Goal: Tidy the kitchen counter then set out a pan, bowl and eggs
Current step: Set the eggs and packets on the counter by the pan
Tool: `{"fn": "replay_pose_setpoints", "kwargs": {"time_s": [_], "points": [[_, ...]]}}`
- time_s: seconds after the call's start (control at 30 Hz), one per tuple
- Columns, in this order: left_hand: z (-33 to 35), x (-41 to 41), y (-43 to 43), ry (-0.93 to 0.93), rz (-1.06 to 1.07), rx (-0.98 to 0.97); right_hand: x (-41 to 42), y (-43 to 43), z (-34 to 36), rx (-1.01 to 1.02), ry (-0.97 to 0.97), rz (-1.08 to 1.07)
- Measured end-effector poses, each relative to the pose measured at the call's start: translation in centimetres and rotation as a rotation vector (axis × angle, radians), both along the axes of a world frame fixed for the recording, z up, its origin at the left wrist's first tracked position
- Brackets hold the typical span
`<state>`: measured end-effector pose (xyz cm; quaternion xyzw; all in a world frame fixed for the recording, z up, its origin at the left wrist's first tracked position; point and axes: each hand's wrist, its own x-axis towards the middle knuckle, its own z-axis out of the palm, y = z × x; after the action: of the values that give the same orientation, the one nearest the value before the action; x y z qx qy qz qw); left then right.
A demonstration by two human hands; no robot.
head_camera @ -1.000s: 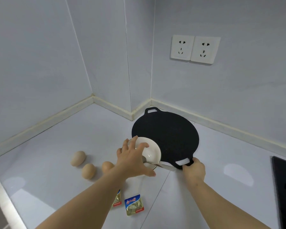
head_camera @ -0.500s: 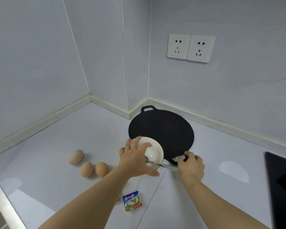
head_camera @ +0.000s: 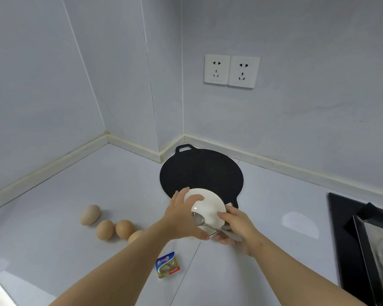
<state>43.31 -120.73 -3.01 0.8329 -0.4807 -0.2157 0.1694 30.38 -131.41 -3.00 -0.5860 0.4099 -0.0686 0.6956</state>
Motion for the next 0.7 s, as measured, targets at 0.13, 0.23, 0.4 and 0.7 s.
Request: {"fn": "replay_pose_setpoints", "kwargs": {"time_s": [0.13, 0.23, 0.4, 0.7], "points": [[1.6, -0.5, -0.6, 0.411, 0.168, -0.172, -1.0, -0.7, -0.1, -0.049, 0.048, -0.029], [2.1, -1.0, -1.4, 0.532, 0.223, -0.232, -2.1, -1.4, 0.0, -0.076, 0.058, -0.096], [3.2, -2.3, -3.8, 0.657, 0.293, -0.4, -4.0, -2.9, 1.4, -0.083, 0.02, -0.22], [3.0, -3.3, -9.3, 0.62, 0.479, -0.294, -6.2, -7.6, 1.3, -0.036, -0.042, -0.556]]}}
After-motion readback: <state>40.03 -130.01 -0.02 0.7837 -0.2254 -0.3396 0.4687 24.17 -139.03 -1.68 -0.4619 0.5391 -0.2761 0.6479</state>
